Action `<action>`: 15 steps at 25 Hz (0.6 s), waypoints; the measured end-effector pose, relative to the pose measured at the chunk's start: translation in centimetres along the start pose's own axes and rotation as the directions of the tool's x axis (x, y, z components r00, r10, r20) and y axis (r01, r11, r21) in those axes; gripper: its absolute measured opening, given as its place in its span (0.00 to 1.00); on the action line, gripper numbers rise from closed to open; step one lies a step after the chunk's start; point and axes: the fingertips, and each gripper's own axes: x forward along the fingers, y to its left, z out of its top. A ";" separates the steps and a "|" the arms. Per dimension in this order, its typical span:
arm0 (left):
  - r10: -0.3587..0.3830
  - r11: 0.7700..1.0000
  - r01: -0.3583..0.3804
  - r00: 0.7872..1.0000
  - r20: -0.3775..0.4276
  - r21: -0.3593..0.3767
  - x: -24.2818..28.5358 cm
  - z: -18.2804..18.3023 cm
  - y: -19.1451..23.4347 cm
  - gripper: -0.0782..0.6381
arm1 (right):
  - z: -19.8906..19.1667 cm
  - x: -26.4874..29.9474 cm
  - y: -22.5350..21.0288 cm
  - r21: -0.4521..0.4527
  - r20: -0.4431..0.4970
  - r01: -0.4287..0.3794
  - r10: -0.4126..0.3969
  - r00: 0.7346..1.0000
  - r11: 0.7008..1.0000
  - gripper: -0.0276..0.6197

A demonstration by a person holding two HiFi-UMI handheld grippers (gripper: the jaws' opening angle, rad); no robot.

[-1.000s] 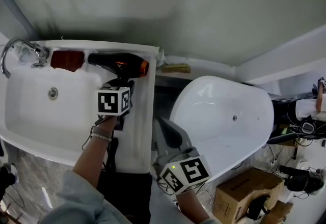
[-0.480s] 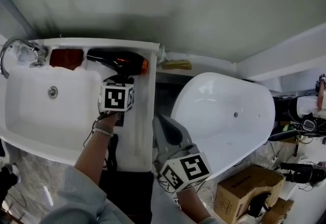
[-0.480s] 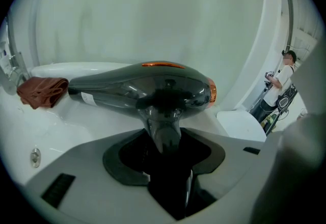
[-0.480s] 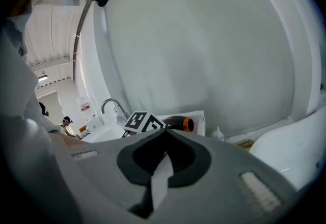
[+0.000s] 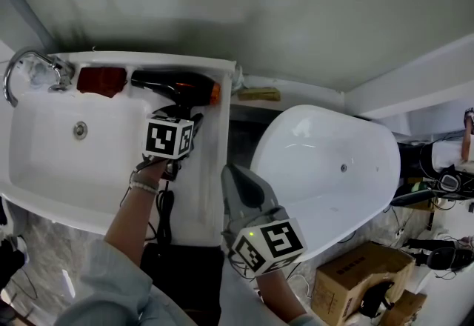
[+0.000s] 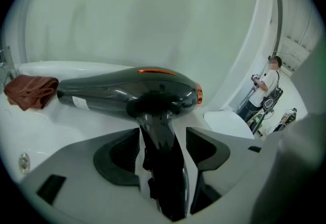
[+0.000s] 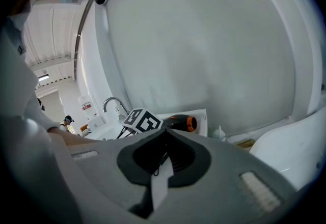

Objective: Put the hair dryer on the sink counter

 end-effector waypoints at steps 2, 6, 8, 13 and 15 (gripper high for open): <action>-0.007 1.000 0.007 1.000 0.010 0.001 -0.6 0.1 -0.1 0.48 | -0.1 -0.1 0.2 -0.004 0.000 -0.001 0.001 1.000 1.000 0.04; -0.028 1.000 0.029 0.999 0.046 -0.011 -2.3 0.7 -0.7 0.48 | 0.2 -0.4 0.6 -0.013 0.006 -0.010 0.010 1.000 1.000 0.04; -0.044 0.999 0.045 0.995 0.085 -0.019 -3.6 1.4 -1.2 0.48 | 0.4 -0.6 0.8 -0.016 0.012 -0.016 0.016 1.000 1.000 0.04; -0.067 0.997 0.074 0.983 0.169 -0.038 -6.9 2.7 -2.4 0.48 | 1.0 -1.3 1.6 -0.024 0.025 -0.033 0.034 0.999 0.999 0.04; -0.088 0.995 0.096 0.976 0.197 -0.031 -8.2 3.0 -3.2 0.46 | 1.4 -1.6 1.8 -0.029 0.032 -0.042 0.043 0.999 0.999 0.04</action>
